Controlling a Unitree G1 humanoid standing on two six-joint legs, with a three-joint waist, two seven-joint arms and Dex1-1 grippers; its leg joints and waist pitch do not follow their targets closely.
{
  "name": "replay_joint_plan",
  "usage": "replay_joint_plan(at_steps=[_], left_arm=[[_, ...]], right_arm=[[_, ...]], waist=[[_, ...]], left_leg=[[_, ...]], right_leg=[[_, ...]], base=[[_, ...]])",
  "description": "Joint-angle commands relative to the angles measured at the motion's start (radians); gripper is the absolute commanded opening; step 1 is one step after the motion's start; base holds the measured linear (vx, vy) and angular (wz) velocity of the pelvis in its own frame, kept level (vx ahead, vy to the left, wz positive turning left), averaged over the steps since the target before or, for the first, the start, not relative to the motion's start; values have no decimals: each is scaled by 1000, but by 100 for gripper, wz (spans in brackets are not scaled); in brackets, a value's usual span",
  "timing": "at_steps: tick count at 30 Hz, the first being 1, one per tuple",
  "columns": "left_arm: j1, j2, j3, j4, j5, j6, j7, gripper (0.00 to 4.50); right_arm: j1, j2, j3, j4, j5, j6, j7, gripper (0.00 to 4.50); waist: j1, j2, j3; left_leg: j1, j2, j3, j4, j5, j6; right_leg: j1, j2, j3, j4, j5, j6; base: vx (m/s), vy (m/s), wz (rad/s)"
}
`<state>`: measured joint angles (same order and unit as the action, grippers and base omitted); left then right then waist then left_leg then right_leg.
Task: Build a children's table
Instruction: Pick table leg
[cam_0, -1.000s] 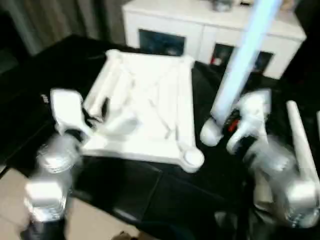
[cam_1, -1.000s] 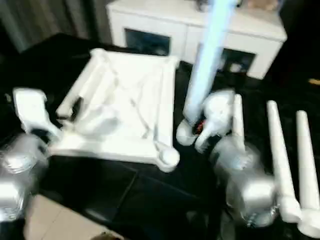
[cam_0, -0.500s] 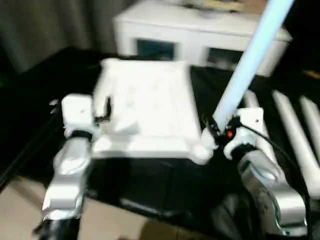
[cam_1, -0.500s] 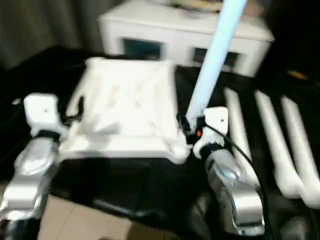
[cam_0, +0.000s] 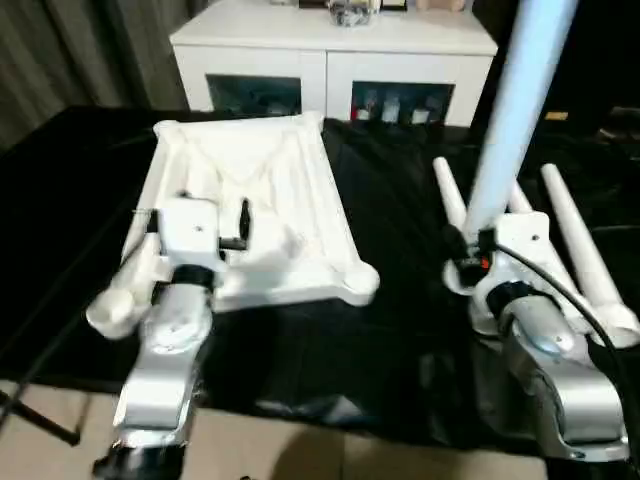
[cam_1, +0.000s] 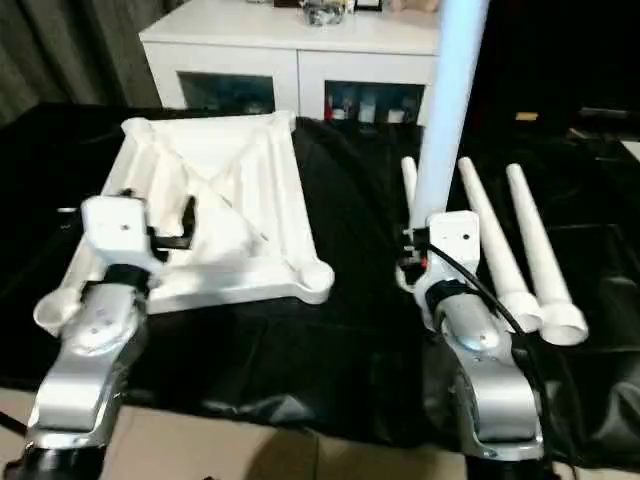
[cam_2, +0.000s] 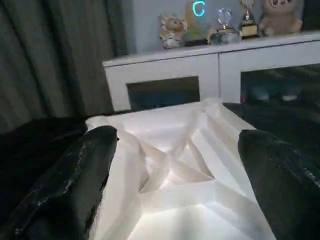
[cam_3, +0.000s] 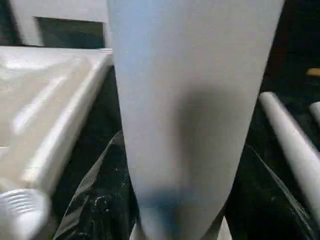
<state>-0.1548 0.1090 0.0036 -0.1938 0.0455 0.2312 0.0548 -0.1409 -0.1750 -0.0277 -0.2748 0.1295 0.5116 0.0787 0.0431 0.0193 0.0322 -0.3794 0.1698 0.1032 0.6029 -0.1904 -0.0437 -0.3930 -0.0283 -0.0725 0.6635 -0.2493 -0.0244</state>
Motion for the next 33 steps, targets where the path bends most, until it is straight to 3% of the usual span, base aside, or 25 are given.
replay_joint_plan(at_steps=[1, 3, 6, 7, 8, 12, 13, 14, 16, 17, 19, 20, 21, 22, 23, 24, 25, 26, 27, 28, 29, 30, 31, 32, 33], left_arm=[[22, 6, 13, -21, -1, -4, -10, 438], [35, 4, 12, -27, -4, -10, -24, 438], [42, 10, 7, -27, -13, -13, -42, 438], [37, 16, 1, -21, -20, -23, -56, 438], [29, 23, -9, -11, -22, -37, -71, 438], [24, 56, -40, 3, -28, -53, -142, 438], [24, 68, -45, 17, -30, -54, -166, 438], [24, 71, -46, 19, -31, -52, -170, 438], [8, 84, -56, 41, -31, -47, -200, 438], [2, 83, -56, 45, -40, -43, -208, 438], [-8, 89, -58, 53, -37, -44, -216, 438], [-7, 87, -54, 52, -47, -46, -220, 438], [-6, 86, -53, 52, -49, -46, -221, 438], [-4, 81, -47, 50, -60, -45, -224, 438], [1, 77, -39, 46, -65, -41, -215, 438], [5, 72, -35, 42, -67, -39, -208, 438], [8, 70, -32, 41, -69, -39, -205, 438], [13, 63, -29, 37, -72, -34, -200, 438], [21, 55, -24, 31, -78, -32, -195, 438], [26, 49, -20, 28, -81, -32, -193, 438], [34, 44, -16, 24, -83, -31, -190, 438], [42, 42, -17, 19, -82, -32, -190, 438], [46, 42, -19, 16, -81, -33, -190, 438], [50, 42, -20, 14, -79, -34, -189, 438], [53, 42, -18, 11, -82, -35, -190, 438]], right_arm=[[-8, 2, 26, -40, 33, 1, 45, 187], [-3, -2, 52, -47, 52, -11, 88, 187], [-9, -2, 81, -51, 79, -17, 140, 187], [-14, 0, 82, -47, 81, -19, 149, 187], [-19, 2, 84, -35, 79, -25, 156, 187], [-32, 5, 93, 3, 68, -37, 162, 187], [-41, 7, 88, 27, 62, -57, 160, 187], [-43, 8, 86, 31, 62, -60, 159, 187], [-59, 2, 71, 61, 68, -73, 169, 187], [-63, 1, 66, 65, 71, -74, 172, 187], [-67, 13, 46, 63, 98, -62, 173, 187], [-63, 13, 47, 57, 100, -61, 174, 187], [-62, 13, 48, 55, 101, -60, 175, 187], [-57, 13, 49, 48, 103, -57, 178, 187], [-50, 19, 48, 41, 114, -43, 178, 187], [-46, 21, 50, 39, 115, -43, 178, 187], [-43, 21, 51, 40, 116, -46, 178, 187], [-40, 16, 56, 40, 112, -49, 182, 187], [-37, 14, 63, 39, 108, -56, 186, 187], [-37, 16, 64, 39, 109, -56, 188, 187], [-38, 18, 65, 39, 107, -59, 189, 187], [-41, 16, 67, 40, 102, -60, 191, 187], [-42, 12, 69, 41, 99, -60, 193, 187], [-43, 11, 69, 41, 100, -59, 194, 187], [-45, 9, 70, 43, 101, -58, 194, 187]], waist=[[7, -16, -36], [6, -10, -34], [4, 2, -39], [2, 4, -38], [2, -2, -39], [8, -2, -37], [10, 3, -36], [7, -1, -32], [5, -4, -25], [2, -2, -17], [-5, 0, -11], [-6, 4, -7], [-6, 4, -7], [-7, 1, -15], [-10, 0, -23], [-8, 8, -27], [-12, 1, -33], [-18, 21, -37], [-26, 7, -17], [-31, 1, -22], [-23, -19, -14], [-17, -15, -22], [13, -19, -34], [29, -21, -45], [36, -19, -49]], left_leg=[[1, 27, 9, -56, -218, -17], [2, 44, 4, -69, -245, -30], [10, 60, 1, -80, -260, -36], [8, 62, 2, -86, -267, -39], [12, 62, 6, -86, -279, -40], [14, 61, 14, -90, -269, -46], [21, 59, 18, -91, -315, -55], [32, 57, 21, -94, -401, -62], [51, 52, 25, -97, -499, -56], [67, 48, 25, -96, -563, -51], [98, 42, 25, -89, -629, -42], [97, 44, 22, -97, -628, -35], [97, 44, 22, -97, -628, -35], [80, 44, 21, -111, -572, -16], [79, 40, 29, -111, -527, -3], [84, 38, 32, -111, -508, 5], [77, 35, 37, -113, -454, 24], [142, 52, 57, -111, -453, -6], [176, 66, 54, -116, -529, -34], [207, 98, 43, -139, -566, -46], [153, 69, 42, -141, -573, 9], [117, 33, 69, -122, -509, 30], [71, -13, 83, -65, -331, 70], [12, -19, 57, -5, -165, 104], [-13, -16, 44, 12, -106, 118]], right_leg=[[48, -90, 57, -153, -411, 65], [44, -87, 58, -145, -378, 26], [41, -87, 61, -132, -226, -49], [44, -87, 61, -128, -180, -76], [43, -90, 63, -131, -162, -93], [43, -95, 65, -131, -139, -109], [43, -97, 66, -132, -185, -103], [42, -97, 65, -140, -285, -89], [40, -95, 58, -157, -434, -60], [39, -93, 49, -173, -552, -41], [35, -87, 34, -193, -642, -24], [50, -88, 30, -195, -628, -29], [50, -88, 30, -195, -628, -29], [89, -92, 35, -187, -569, -44], [100, -92, 40, -187, -540, -65], [103, -91, 42, -186, -518, -82], [119, -85, 45, -182, -459, -113], [78, -58, 64, -179, -422, -137], [44, -37, 55, -166, -426, -144], [35, -38, 44, -125, -306, -169], [73, -66, 43, -126, -238, -195], [116, -79, 71, -144, -227, -208], [185, -115, 126, -173, -269, -236], [239, -146, 161, -189, -301, -264], [252, -149, 166, -189, -275, -267]], base=[[-58, 1, 0], [-29, 0, 0], [-2, 21, 0], [-14, 65, -1], [-14, 65, -1], [-3, 14, 0], [0, 0, 0], [0, 0, 0], [0, 0, 0], [0, 0, 0], [0, 0, 0], [0, 0, 0], [76, 13, -14], [81, 16, -13], [81, 16, -13], [70, 13, -6], [89, 12, -3], [89, 12, -3], [91, 6, -28], [128, 0, -49], [128, 0, -49], [187, -10, -23], [191, -16, 1], [191, -16, 1], [172, 12, 0]])
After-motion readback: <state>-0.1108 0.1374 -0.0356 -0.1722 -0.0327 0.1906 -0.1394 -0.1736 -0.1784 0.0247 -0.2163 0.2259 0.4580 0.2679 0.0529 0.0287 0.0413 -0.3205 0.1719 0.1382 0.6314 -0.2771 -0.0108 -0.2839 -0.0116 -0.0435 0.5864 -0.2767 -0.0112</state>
